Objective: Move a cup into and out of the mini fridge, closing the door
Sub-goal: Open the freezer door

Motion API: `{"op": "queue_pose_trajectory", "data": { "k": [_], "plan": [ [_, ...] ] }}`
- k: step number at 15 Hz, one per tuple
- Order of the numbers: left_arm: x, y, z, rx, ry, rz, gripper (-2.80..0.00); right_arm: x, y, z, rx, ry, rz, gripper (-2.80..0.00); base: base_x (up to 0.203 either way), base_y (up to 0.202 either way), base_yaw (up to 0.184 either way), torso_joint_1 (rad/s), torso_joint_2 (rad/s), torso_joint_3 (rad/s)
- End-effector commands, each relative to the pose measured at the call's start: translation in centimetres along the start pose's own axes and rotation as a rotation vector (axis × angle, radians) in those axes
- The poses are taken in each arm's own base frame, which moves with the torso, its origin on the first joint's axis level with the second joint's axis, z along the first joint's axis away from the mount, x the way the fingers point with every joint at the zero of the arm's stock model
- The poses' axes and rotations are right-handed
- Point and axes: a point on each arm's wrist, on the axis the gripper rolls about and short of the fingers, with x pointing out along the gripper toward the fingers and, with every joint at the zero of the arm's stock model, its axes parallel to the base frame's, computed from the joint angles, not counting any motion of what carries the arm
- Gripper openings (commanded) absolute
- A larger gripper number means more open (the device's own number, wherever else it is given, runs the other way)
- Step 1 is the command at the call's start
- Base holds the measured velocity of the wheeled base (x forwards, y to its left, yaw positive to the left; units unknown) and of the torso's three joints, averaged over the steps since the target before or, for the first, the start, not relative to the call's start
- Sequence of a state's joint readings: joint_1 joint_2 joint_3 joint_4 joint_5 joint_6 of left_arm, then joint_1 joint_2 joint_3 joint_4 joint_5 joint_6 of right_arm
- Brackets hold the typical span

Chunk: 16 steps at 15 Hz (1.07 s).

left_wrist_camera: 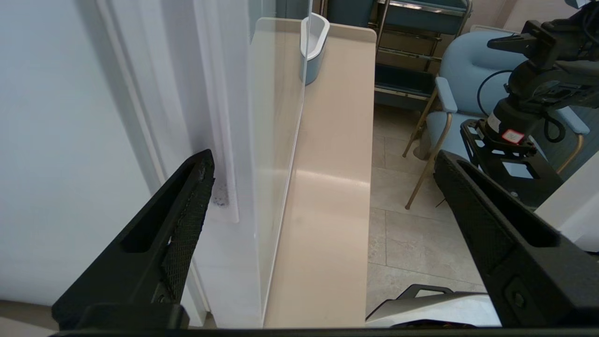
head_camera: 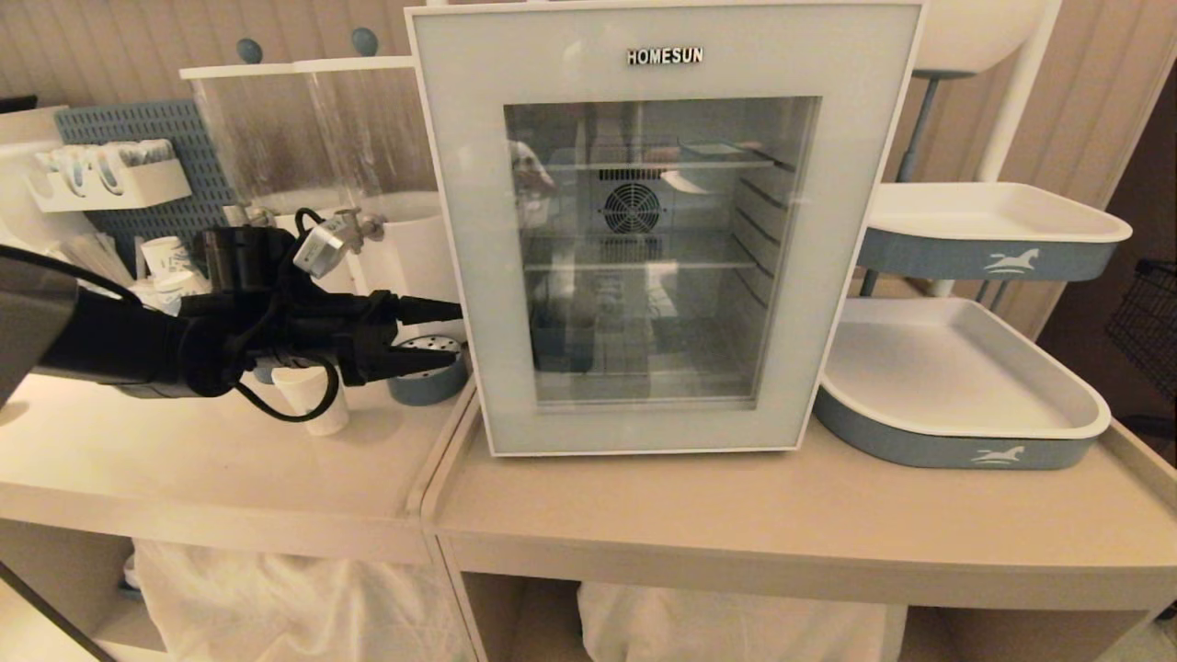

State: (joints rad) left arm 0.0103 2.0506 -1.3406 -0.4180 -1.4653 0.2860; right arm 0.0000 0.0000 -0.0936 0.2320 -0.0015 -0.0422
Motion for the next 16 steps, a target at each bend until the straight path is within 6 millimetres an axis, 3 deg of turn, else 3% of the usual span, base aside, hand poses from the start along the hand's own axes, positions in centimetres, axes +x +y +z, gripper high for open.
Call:
{"op": "queue_pose_trajectory", "data": {
  "k": [1,9,15,16],
  "plan": [
    [0.3,0.1,-0.3,-0.003,-0.002,-0.014,0.0,0.0,0.0,0.0,-0.001,0.001,0.0,-2.8,0.0,0.0,0.0,0.0,0.0,0.0],
    [1.8,0.1,-1.1,-0.004,-0.001,-0.05,0.0,0.0,0.0,0.0,-0.001,0.001,0.0,-2.8,0.0,0.0,0.0,0.0,0.0,0.0],
    [1.5,-2.0,0.1,-0.006,-0.003,-0.058,0.0,0.0,0.0,0.0,-0.001,0.001,0.0,-2.8,0.0,0.0,0.0,0.0,0.0,0.0],
    [1.5,-3.1,0.4,-0.009,-0.003,-0.064,0.0,0.0,0.0,0.0,-0.001,0.001,0.0,-2.8,0.0,0.0,0.0,0.0,0.0,0.0]
  ]
}}
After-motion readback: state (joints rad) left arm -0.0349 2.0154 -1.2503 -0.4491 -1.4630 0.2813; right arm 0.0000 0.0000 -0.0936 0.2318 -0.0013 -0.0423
